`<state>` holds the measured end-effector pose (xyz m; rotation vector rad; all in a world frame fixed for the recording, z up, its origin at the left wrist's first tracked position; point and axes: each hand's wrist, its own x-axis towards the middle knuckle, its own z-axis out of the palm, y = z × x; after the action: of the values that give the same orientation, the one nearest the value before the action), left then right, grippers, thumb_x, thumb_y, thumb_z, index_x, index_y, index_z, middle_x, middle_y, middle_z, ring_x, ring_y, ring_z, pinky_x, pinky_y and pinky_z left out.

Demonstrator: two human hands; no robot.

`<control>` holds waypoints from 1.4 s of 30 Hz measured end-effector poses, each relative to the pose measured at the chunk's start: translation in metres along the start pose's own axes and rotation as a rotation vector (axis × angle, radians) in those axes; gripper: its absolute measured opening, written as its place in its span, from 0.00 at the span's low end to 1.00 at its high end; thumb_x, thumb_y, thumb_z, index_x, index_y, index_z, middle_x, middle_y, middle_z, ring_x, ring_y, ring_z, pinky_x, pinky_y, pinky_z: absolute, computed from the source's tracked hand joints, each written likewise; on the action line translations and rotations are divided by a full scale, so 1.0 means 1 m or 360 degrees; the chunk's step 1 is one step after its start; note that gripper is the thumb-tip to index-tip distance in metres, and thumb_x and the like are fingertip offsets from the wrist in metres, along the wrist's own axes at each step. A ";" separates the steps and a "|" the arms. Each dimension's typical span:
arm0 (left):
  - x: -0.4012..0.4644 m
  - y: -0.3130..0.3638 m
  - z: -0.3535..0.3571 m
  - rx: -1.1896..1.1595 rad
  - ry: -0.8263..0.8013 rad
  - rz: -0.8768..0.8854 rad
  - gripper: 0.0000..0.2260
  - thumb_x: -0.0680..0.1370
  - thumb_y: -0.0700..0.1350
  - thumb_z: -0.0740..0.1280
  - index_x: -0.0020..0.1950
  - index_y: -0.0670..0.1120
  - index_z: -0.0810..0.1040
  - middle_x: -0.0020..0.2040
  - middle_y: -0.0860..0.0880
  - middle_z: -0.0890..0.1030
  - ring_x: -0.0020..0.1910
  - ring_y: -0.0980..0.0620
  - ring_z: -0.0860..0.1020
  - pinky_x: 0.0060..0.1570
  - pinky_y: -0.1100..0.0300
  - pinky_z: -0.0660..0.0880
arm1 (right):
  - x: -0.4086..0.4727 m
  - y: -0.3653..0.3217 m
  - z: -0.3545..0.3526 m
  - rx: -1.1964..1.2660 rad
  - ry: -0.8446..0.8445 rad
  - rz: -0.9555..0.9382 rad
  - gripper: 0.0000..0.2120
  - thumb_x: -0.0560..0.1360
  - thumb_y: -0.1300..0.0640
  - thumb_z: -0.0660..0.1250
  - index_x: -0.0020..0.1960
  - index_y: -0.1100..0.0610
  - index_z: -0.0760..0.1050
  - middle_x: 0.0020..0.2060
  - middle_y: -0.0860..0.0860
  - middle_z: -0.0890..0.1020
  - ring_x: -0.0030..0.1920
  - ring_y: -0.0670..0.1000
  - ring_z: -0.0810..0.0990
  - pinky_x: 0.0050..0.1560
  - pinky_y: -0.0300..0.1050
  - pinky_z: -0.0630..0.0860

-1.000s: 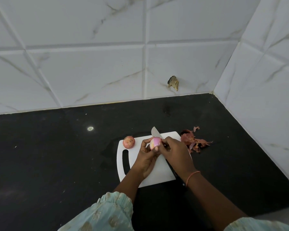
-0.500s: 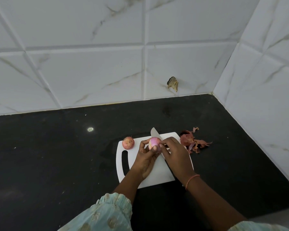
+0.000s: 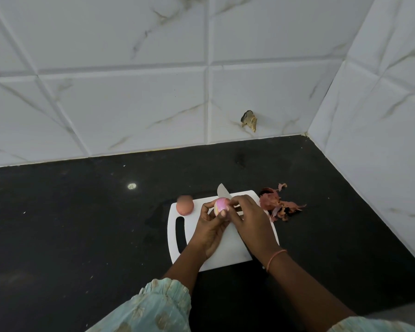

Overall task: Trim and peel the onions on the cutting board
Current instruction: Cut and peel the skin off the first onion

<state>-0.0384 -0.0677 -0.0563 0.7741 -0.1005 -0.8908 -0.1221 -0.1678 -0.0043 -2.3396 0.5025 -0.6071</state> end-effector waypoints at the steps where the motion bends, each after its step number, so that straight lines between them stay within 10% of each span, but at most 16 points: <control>1: -0.001 0.000 0.001 -0.0013 -0.0009 0.0007 0.36 0.63 0.45 0.82 0.65 0.42 0.69 0.64 0.34 0.78 0.60 0.40 0.80 0.54 0.54 0.79 | 0.000 0.000 -0.001 0.0025 -0.0007 -0.0013 0.07 0.79 0.52 0.66 0.56 0.52 0.76 0.53 0.44 0.79 0.50 0.41 0.78 0.46 0.33 0.76; 14: 0.003 -0.001 0.000 -0.0007 0.0040 -0.0010 0.31 0.68 0.43 0.80 0.67 0.42 0.70 0.65 0.35 0.77 0.63 0.40 0.78 0.62 0.51 0.77 | 0.004 -0.002 0.004 -0.0010 -0.0028 0.0085 0.03 0.80 0.55 0.62 0.51 0.54 0.73 0.49 0.46 0.75 0.46 0.42 0.76 0.44 0.30 0.71; 24: 0.006 0.006 0.001 -0.0114 0.0200 -0.0251 0.23 0.83 0.53 0.58 0.68 0.36 0.72 0.64 0.35 0.78 0.62 0.41 0.79 0.60 0.54 0.78 | 0.017 0.010 -0.007 0.1342 0.0241 0.1159 0.02 0.77 0.64 0.66 0.47 0.62 0.74 0.43 0.62 0.83 0.34 0.54 0.82 0.29 0.44 0.76; 29: 0.008 0.005 -0.002 -0.0016 0.0212 -0.0274 0.31 0.82 0.61 0.52 0.68 0.36 0.74 0.62 0.38 0.80 0.51 0.48 0.82 0.53 0.55 0.77 | 0.014 0.007 -0.018 0.1924 0.0310 0.1250 0.03 0.77 0.68 0.64 0.50 0.67 0.75 0.45 0.63 0.84 0.43 0.57 0.84 0.41 0.46 0.83; 36: 0.008 0.003 -0.004 0.0084 0.0212 -0.0315 0.22 0.83 0.55 0.57 0.70 0.42 0.72 0.56 0.42 0.83 0.37 0.55 0.75 0.41 0.62 0.75 | 0.018 0.034 -0.033 0.0922 0.0409 0.1123 0.10 0.74 0.64 0.69 0.56 0.58 0.78 0.56 0.55 0.80 0.55 0.54 0.80 0.46 0.50 0.82; 39: 0.009 0.000 -0.004 0.0169 0.0194 -0.0259 0.19 0.83 0.53 0.59 0.69 0.43 0.73 0.57 0.42 0.83 0.35 0.56 0.72 0.39 0.64 0.74 | 0.015 0.041 -0.027 -0.0049 0.0152 0.0630 0.17 0.75 0.60 0.67 0.64 0.57 0.76 0.68 0.54 0.71 0.68 0.56 0.69 0.65 0.52 0.71; 42: 0.008 -0.002 -0.004 0.0285 0.0166 -0.0182 0.23 0.80 0.56 0.63 0.69 0.43 0.74 0.57 0.42 0.81 0.35 0.56 0.70 0.39 0.65 0.73 | 0.008 0.024 -0.018 0.0009 0.0126 0.0231 0.15 0.75 0.57 0.70 0.61 0.55 0.77 0.61 0.48 0.73 0.59 0.48 0.74 0.58 0.48 0.76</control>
<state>-0.0327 -0.0720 -0.0621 0.9997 -0.0446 -0.9566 -0.1293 -0.1975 -0.0061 -2.2569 0.6990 -0.6327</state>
